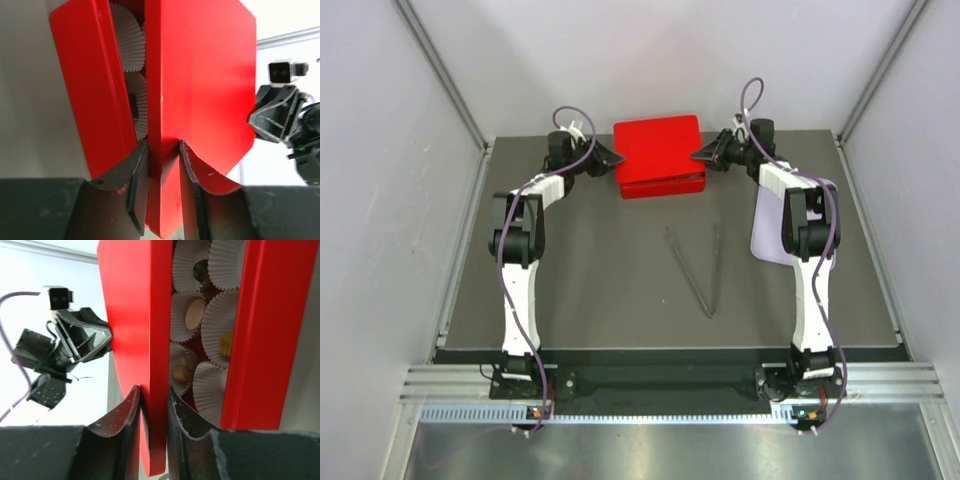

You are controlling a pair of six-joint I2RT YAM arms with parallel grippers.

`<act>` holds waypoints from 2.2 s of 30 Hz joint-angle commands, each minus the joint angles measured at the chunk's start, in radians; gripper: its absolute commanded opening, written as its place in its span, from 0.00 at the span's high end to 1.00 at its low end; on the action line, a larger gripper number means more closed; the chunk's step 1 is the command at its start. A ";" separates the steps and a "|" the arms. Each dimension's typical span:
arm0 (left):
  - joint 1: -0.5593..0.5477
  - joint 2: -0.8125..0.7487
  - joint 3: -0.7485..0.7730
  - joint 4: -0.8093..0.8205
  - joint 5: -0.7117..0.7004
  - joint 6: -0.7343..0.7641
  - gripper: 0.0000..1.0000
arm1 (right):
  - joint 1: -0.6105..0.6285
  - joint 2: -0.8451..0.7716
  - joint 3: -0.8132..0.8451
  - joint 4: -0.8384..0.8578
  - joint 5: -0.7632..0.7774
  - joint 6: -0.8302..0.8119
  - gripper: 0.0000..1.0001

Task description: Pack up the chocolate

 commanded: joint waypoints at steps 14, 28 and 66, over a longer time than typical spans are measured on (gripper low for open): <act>0.006 -0.017 0.087 -0.170 -0.116 0.202 0.59 | -0.045 0.060 0.086 0.081 0.042 -0.026 1.00; 0.006 -0.046 0.076 -0.215 -0.145 0.230 0.55 | -0.048 0.108 0.117 0.126 -0.040 0.035 1.00; 0.020 -0.179 0.066 -0.176 -0.073 0.146 0.34 | -0.028 0.090 -0.019 0.941 -0.082 0.775 1.00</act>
